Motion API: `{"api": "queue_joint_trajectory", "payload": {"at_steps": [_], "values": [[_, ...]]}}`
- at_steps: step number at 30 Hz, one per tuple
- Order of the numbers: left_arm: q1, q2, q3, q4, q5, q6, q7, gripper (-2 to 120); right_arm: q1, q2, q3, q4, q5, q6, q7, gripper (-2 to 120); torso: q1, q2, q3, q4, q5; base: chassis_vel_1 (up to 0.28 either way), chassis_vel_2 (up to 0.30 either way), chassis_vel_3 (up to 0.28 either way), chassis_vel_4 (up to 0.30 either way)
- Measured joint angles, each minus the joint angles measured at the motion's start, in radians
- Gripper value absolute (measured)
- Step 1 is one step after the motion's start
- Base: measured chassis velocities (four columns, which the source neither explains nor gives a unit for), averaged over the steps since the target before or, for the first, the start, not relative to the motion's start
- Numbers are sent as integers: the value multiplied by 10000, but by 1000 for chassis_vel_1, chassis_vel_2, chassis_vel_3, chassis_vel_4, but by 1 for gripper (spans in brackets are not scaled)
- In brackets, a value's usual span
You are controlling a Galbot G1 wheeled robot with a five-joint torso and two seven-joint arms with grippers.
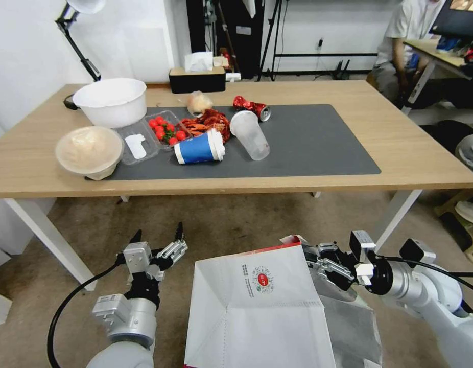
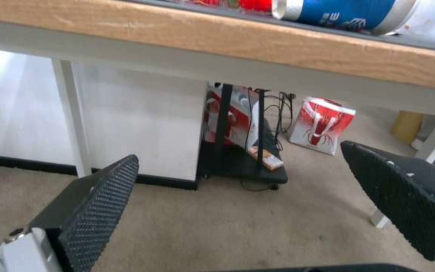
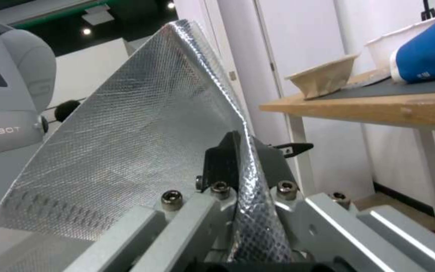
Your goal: Pick up the food delivery bag from the floor and place it on the table.
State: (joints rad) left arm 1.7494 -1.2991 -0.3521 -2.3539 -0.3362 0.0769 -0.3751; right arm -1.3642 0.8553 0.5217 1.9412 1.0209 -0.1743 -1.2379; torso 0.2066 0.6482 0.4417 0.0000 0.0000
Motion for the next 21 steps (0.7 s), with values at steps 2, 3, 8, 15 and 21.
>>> {"api": "queue_joint_trajectory", "payload": {"at_steps": [2,3,8,15,21], "values": [[3,-1,0,-1,2,0,1,100,-1,0,0,1,-1,0,-2,0,17,40,22,0,0,0,0,0,0],[5,-1,0,-2,6,-1,2,100,-3,0,1,4,-1,0,-6,0,42,99,56,0,0,0,0,0,0],[8,2,-2,-12,11,-6,1,100,-11,0,3,12,-2,0,-11,0,116,273,157,0,0,0,0,0,0],[17,5,-3,-39,28,-7,-13,100,-30,3,13,35,-13,0,-17,0,256,631,374,0,0,0,0,0,0],[19,5,-3,-46,42,-7,-13,100,-33,3,17,36,-14,0,-28,0,340,831,489,0,0,0,0,0,0]]}}
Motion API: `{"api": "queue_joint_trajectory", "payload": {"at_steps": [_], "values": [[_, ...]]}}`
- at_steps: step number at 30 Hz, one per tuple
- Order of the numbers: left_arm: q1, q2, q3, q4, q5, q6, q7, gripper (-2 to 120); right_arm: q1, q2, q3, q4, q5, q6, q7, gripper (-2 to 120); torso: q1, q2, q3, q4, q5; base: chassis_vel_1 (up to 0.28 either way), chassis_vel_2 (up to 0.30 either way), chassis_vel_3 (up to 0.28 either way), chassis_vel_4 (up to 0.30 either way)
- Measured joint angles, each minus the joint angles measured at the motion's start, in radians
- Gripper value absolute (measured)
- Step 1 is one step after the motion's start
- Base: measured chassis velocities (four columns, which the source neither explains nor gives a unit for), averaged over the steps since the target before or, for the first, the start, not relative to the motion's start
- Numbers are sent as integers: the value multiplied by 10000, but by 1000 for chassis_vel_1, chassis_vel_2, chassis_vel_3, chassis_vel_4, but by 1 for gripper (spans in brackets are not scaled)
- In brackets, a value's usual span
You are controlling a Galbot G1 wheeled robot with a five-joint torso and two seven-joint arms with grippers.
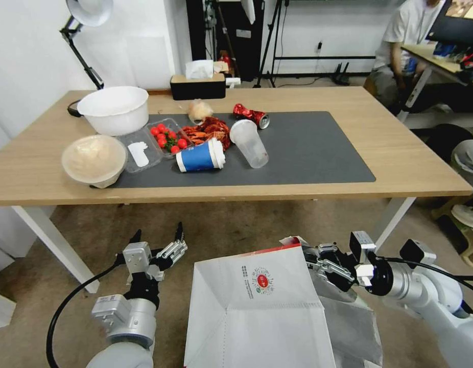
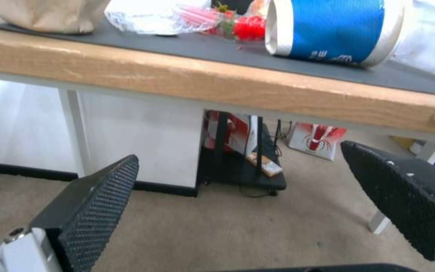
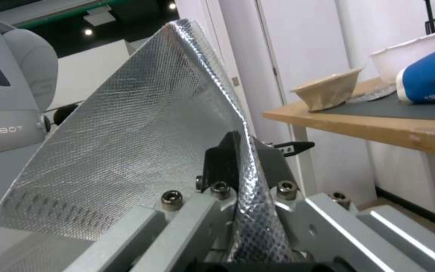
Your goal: Pick up the food delivery bag from the floor and place it on the table.
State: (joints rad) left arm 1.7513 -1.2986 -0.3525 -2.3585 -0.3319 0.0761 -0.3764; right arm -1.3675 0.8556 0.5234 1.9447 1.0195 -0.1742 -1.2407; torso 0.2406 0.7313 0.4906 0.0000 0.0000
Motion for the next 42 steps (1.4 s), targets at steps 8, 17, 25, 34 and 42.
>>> {"api": "queue_joint_trajectory", "payload": {"at_steps": [8,17,25,34,42], "values": [[6,3,0,-20,1,-7,1,100,-7,-8,2,2,0,0,-12,0,141,347,204,0,0,0,0,0,0],[9,5,-4,-32,4,-12,7,100,5,-72,13,-1,7,8,-15,0,326,776,453,0,0,0,0,0,0],[9,37,-38,-74,-4,-11,12,100,15,-50,15,-2,12,10,-16,0,480,1150,672,0,0,0,0,0,0],[29,39,-47,-105,-12,-9,14,100,-6,-29,26,23,12,14,-16,0,647,1546,898,-1,0,0,0,0,0],[62,30,-57,-172,6,-10,21,100,-6,-12,29,89,12,15,-11,0,817,1945,1128,0,0,0,0,0,0]]}}
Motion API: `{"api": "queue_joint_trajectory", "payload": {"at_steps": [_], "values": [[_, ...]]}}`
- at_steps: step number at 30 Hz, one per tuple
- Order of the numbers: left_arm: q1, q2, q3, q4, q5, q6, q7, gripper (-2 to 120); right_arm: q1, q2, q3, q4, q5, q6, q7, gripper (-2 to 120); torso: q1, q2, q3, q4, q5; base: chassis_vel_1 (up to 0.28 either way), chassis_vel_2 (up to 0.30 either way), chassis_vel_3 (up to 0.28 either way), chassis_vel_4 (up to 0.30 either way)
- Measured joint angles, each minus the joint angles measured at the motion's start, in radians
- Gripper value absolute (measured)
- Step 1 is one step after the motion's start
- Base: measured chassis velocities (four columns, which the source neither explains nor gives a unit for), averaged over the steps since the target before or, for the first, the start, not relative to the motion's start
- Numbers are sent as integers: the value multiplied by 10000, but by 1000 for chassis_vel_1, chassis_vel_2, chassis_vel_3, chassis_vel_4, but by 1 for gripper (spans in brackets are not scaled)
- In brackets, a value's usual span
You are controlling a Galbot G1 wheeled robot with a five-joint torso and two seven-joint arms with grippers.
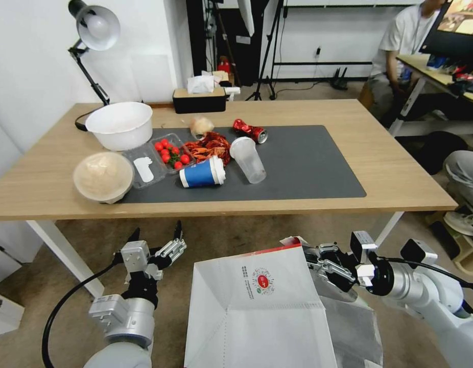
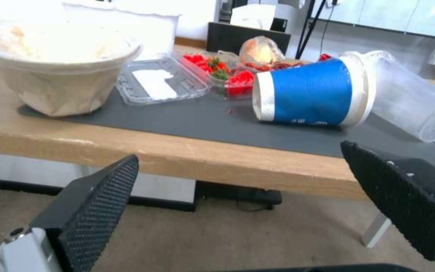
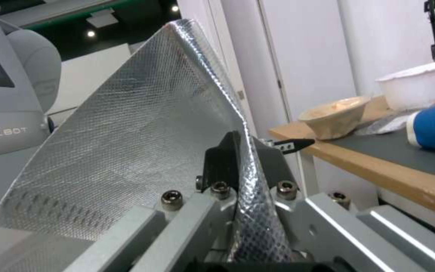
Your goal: Pick up the food delivery bag from the floor and place it on the table.
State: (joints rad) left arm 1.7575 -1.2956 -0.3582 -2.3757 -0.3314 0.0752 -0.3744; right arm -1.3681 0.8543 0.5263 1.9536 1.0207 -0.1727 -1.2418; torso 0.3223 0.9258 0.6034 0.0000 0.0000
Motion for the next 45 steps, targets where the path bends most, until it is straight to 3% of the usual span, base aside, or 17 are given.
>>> {"api": "queue_joint_trajectory", "payload": {"at_steps": [36,45], "values": [[90,-11,-32,-73,10,-175,70,100,-43,-7,66,79,29,39,30,0,757,1729,973,-1,0,0,0,0,0],[126,-20,-22,-6,-20,-466,193,100,-32,-23,63,72,44,46,56,0,810,1855,1049,0,0,0,0,0,0]]}}
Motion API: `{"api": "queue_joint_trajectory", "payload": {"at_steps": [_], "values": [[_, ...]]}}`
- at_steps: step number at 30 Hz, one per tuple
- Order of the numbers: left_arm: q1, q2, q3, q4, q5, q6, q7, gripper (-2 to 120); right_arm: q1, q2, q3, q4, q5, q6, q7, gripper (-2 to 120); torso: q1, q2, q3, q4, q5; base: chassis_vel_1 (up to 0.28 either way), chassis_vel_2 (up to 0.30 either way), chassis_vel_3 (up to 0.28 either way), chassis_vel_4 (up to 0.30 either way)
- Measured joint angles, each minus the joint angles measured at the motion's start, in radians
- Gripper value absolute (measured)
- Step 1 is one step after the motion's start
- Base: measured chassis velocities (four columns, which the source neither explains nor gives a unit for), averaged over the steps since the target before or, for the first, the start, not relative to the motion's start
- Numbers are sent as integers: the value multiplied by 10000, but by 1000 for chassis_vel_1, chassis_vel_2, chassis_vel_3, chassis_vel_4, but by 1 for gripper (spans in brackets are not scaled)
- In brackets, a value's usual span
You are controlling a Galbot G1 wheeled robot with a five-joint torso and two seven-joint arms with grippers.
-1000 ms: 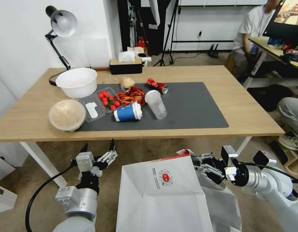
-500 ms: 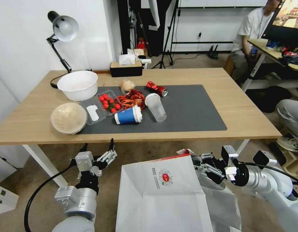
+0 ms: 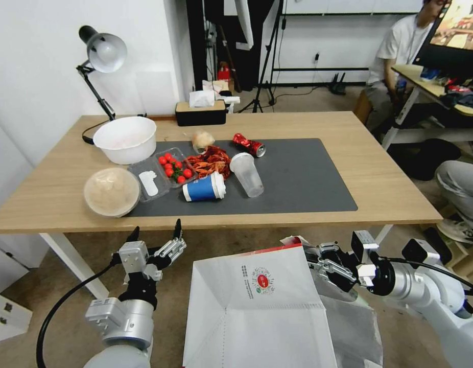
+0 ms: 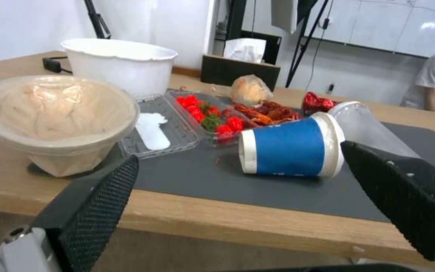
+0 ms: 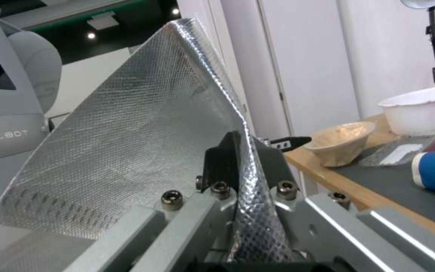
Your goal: Pick up the food delivery bag from the floor and place it on the table.
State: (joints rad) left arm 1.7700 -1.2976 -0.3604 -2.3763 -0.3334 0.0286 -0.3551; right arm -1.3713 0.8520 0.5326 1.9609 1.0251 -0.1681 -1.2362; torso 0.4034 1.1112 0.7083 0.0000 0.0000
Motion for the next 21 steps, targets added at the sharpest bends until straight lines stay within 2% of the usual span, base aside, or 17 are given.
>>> {"api": "queue_joint_trajectory", "payload": {"at_steps": [9,17,21], "values": [[-43,-2,6,103,23,-58,-60,100,27,-134,218,52,476,149,476,0,-14,-33,-18,0,1,0,0,0,0],[-79,-6,-3,188,26,-155,-106,100,148,-567,1136,432,2067,198,1422,0,-30,-69,-38,0,2,0,0,0,0],[-142,-30,14,227,28,-166,-124,100,238,-899,2025,871,3542,321,2618,0,-39,-85,-49,-1,0,0,0,0,0]]}}
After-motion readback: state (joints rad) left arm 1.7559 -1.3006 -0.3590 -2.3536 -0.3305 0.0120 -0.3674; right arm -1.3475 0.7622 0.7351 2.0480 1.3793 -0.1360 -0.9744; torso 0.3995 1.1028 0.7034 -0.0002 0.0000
